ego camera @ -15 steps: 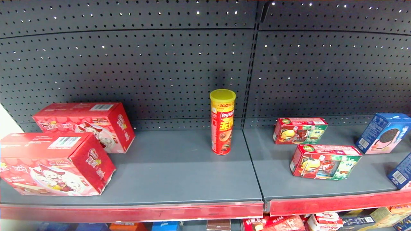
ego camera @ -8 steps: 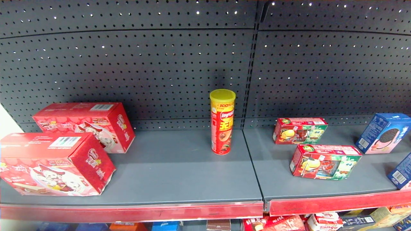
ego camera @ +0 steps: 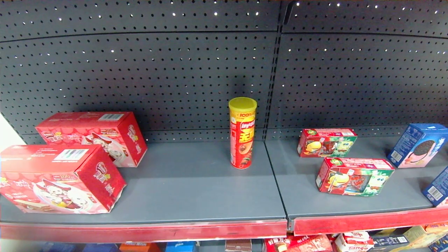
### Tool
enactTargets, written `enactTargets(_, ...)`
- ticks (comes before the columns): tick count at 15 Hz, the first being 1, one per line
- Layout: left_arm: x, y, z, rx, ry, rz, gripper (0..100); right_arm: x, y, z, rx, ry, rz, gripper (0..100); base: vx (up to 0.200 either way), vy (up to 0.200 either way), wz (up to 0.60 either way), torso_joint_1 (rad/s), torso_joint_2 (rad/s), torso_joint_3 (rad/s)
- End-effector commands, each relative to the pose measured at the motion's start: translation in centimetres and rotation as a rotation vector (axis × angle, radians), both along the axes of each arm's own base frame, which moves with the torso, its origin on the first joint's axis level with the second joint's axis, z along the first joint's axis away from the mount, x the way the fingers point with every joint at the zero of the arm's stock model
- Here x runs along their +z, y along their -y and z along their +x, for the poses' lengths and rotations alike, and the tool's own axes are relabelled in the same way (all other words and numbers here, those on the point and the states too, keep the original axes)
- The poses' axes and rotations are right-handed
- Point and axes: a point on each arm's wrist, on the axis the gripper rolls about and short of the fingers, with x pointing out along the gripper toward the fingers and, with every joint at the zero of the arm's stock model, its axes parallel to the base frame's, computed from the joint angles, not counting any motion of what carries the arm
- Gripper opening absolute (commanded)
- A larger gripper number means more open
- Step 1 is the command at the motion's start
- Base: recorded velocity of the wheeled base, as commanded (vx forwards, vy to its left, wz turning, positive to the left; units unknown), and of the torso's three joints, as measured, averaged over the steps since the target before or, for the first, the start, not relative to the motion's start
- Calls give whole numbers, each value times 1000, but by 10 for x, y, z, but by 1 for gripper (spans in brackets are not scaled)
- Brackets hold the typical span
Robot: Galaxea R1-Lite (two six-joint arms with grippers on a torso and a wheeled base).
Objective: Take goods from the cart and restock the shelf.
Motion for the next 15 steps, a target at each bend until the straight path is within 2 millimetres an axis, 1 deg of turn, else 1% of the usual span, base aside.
enactTargets(1, 0, 0, 0, 0, -1, 3, 100, -9, -4, -6, -14, 21, -14, 100, 0, 0, 0, 0, 0, 0)
enactTargets(3, 0, 0, 0, -11, -6, 14, 100, -9, -5, -6, -32, 20, -21, 100, 0, 0, 0, 0, 0, 0)
enactTargets(9, 0, 0, 0, -7, -3, 9, 100, -8, -6, -5, -41, 18, -48, 100, -200, 0, 0, 2, 2, 0)
enactTargets(15, 0, 0, 0, -5, -3, 8, 100, -8, -6, -6, -37, 19, -63, 100, 0, 0, 0, 0, 0, 0)
